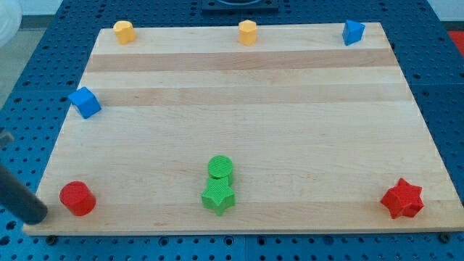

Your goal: Place the red circle above the green circle

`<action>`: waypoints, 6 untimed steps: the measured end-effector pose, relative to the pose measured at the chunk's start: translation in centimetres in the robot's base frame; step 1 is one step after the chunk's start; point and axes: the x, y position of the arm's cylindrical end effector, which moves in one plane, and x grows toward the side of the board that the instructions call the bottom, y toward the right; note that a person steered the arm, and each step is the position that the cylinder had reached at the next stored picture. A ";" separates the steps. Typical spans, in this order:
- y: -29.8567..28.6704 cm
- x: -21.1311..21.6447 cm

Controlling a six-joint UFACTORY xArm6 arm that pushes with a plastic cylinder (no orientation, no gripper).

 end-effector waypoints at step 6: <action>17.8 -10.3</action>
